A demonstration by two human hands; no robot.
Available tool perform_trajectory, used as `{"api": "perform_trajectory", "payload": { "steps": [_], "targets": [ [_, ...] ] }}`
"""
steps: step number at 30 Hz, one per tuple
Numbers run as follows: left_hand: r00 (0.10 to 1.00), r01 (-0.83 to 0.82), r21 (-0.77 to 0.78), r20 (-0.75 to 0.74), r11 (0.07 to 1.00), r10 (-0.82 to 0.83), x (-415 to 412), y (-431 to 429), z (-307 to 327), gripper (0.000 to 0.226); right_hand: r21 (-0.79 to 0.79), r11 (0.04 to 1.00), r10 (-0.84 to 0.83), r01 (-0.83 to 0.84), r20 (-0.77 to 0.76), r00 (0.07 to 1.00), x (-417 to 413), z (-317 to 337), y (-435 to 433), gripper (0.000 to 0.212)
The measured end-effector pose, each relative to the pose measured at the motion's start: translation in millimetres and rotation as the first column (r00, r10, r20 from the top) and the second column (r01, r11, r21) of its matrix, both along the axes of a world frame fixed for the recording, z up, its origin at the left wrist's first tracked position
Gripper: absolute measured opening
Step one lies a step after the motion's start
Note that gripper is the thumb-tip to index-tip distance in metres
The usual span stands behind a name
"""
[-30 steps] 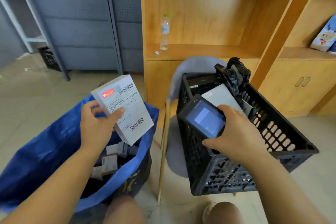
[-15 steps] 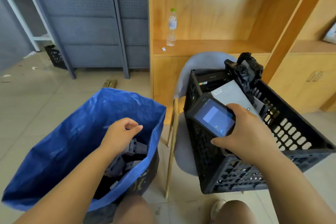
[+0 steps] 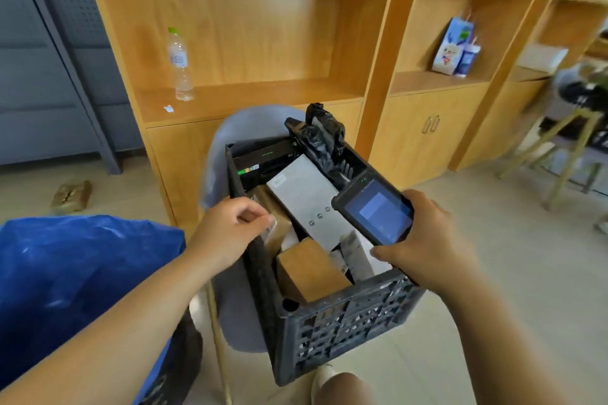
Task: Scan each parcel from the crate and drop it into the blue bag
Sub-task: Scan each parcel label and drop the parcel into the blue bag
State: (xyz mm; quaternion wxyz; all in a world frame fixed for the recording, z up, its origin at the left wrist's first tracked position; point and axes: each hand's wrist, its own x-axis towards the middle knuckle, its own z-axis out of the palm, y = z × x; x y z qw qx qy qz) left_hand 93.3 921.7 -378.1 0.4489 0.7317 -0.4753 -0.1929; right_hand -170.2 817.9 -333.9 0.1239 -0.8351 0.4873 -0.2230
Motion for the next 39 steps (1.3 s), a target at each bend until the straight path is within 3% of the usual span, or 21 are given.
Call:
{"api": "perform_trajectory", "payload": {
  "steps": [5, 9, 14, 20, 23, 29, 39],
  "targets": [
    [0.985, 0.118, 0.177, 0.101, 0.977, -0.137, -18.3, -79.9, -25.5, 0.009, 0.002, 0.993, -0.122, 0.122, -0.037, 0.992, -21.9, -6.0, -38.6, 0.070],
    [0.951, 0.145, 0.378, 0.200, 0.914, -0.234, -17.5, -130.3, -56.4, 0.026, 0.007, 0.987, -0.157, 0.158, -0.059, 0.986, -28.4, -12.2, -67.9, 0.076],
    [0.844, -0.036, 0.446, 0.493, 0.894, -0.212, -6.0, -183.5, -74.5, 0.065, -0.013, 0.989, -0.151, 0.150, -0.066, 0.986, -23.6, -20.8, -98.6, 0.081],
    [0.842, -0.173, 0.432, 0.532, 0.885, -0.095, 24.4, -233.4, -81.4, 0.107, 0.019, 0.996, -0.086, 0.087, -0.074, 0.994, -3.1, -30.9, -124.7, 0.074],
    [0.883, -0.220, 0.514, 0.467, 0.829, -0.055, 40.7, -250.5, -82.7, 0.118, 0.041, 0.997, -0.059, 0.061, -0.056, 0.997, 3.8, -35.4, -133.3, 0.072],
    [0.920, -0.221, 0.604, 0.389, 0.766, -0.041, 52.0, -256.0, -82.8, 0.107, 0.062, 0.997, -0.037, 0.040, -0.050, 0.998, 6.4, -39.9, -141.0, 0.073],
    [0.984, -0.046, 0.425, 0.173, 0.904, -0.032, 53.2, -216.1, -69.0, 0.054, 0.042, 0.996, -0.084, 0.083, 0.019, 0.996, -13.4, -38.1, -117.4, 0.068]
  ]
}}
